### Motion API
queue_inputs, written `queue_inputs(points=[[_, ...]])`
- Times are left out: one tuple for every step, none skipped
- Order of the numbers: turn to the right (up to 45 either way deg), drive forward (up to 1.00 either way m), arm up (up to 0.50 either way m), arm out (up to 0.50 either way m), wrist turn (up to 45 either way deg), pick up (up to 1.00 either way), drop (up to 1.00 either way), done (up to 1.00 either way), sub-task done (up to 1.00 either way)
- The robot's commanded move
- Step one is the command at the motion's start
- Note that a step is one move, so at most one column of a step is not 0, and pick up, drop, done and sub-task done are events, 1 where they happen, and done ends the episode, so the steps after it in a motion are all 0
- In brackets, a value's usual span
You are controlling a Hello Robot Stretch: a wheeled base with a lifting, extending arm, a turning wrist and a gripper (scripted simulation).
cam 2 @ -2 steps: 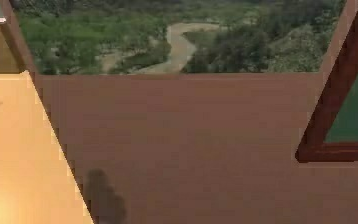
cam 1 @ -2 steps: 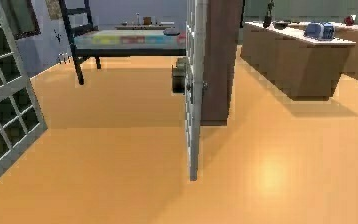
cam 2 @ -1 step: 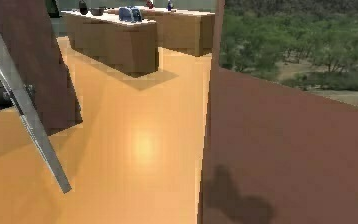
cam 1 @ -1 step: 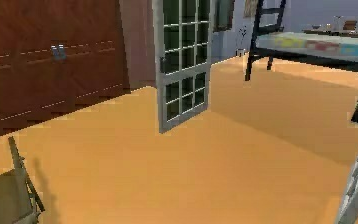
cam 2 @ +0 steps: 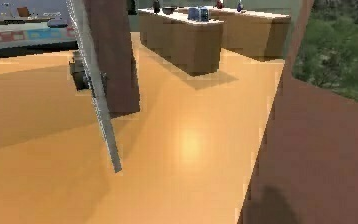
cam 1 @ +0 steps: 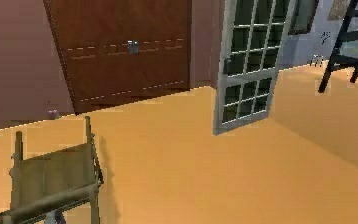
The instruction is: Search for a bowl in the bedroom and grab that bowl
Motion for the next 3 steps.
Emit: queue_inputs(points=[[0.0,1.0,0.0,0.0,0.0,0.0,0.0,0.0,0.0],[0.0,0.65,0.0,0.0,0.0,0.0,0.0,0.0,0.0],[-36.0,0.0,0.0,0.0,0.0,0.0,0.0,0.0,0.0]])
